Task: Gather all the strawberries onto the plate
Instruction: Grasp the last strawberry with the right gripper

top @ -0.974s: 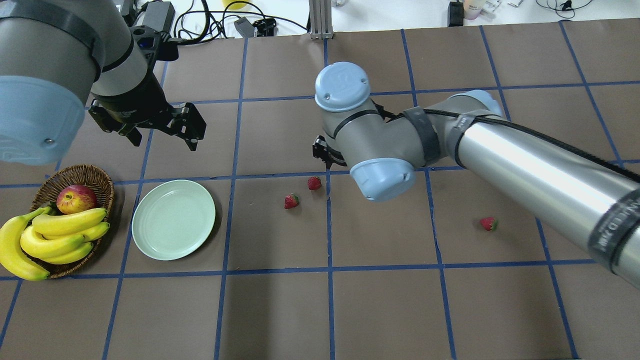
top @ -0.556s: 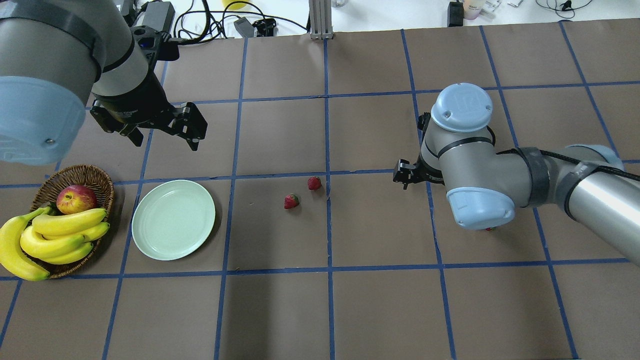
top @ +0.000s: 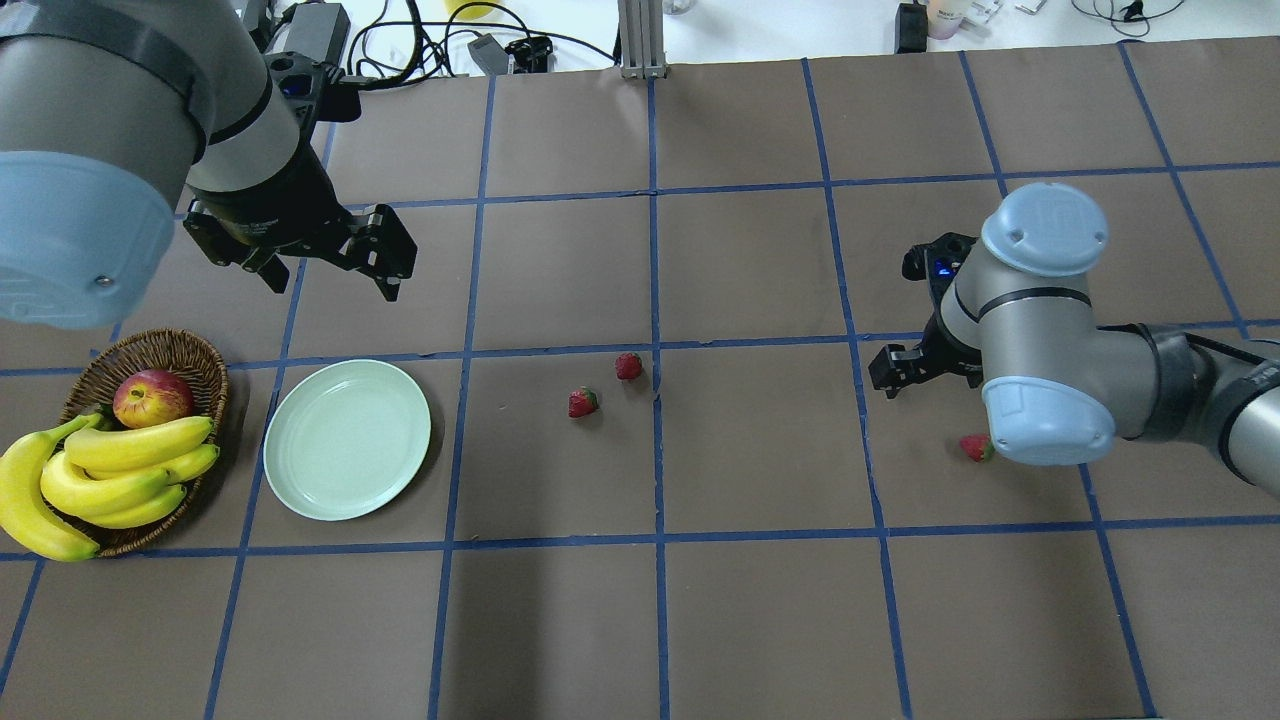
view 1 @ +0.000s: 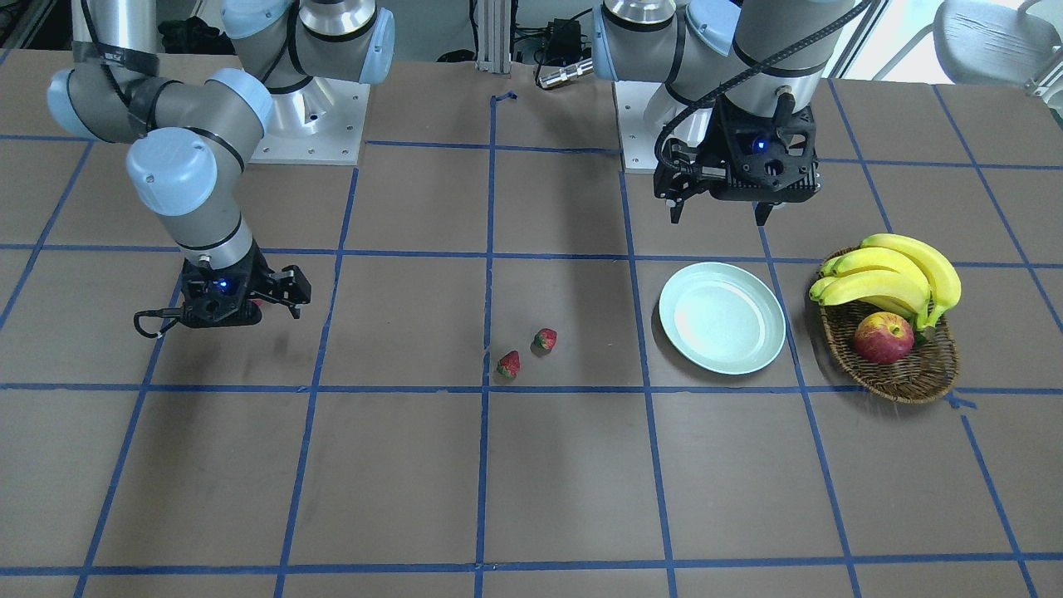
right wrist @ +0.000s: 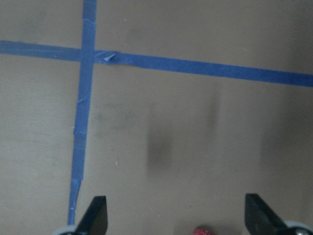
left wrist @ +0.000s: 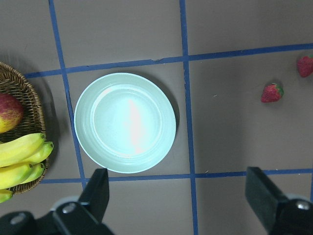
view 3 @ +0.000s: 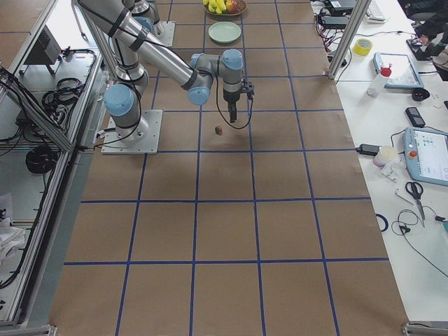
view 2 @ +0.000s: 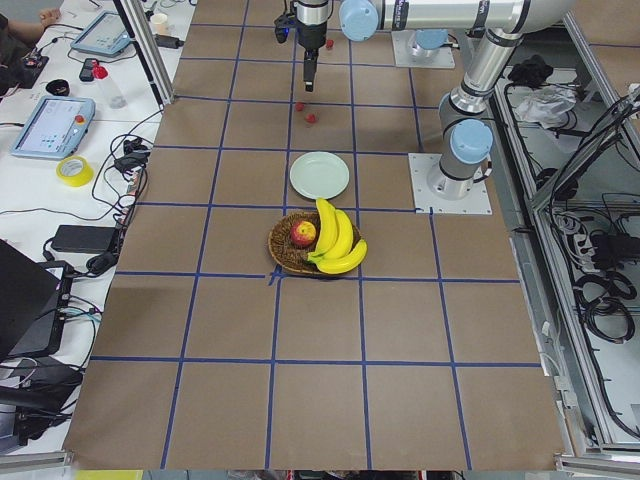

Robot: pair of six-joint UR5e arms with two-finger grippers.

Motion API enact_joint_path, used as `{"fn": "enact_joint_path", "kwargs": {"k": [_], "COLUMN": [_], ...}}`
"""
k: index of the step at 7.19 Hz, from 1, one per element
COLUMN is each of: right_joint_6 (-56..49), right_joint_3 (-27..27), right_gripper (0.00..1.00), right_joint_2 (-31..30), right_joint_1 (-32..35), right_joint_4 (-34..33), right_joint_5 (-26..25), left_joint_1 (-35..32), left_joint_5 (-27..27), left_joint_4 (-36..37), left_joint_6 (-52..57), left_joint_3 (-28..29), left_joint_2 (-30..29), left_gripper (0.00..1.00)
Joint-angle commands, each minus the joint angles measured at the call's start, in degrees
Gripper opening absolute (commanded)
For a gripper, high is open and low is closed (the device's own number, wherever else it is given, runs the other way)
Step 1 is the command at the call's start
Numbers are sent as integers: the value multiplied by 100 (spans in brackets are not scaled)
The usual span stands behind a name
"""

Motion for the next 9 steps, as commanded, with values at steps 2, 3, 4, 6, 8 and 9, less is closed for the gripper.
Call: {"fn": "enact_joint_path", "kwargs": {"k": [2, 3, 4, 6, 8, 9], "right_joint_6": [-680, -681, -689, -681, -646, -602], "right_joint_3": [590, 679, 697, 724, 750, 811], "right_gripper": [100, 97, 95, 84, 43, 30], "right_joint_2": [-131, -123, -97, -70, -61, -70], "right_joint_1": [-429, -446, -560, -850, -860, -851], "right_joint_4": [-148, -271, -264, -185, -167, -167], "right_joint_5": [157, 87, 86, 147, 139, 139], "left_joint_1": [0, 0, 0, 0, 0, 0], "left_joint_5": [-2, -11, -20, -11, -11, -2], "left_joint_4": [6, 6, 6, 6, 6, -3], "left_joint_6": [24, 42, 7, 42, 33, 77], "left_joint_3": [0, 0, 0, 0, 0, 0], "left_joint_2": [4, 13, -5, 4, 4, 4], "left_gripper": [100, 100, 100, 100, 100, 100]}}
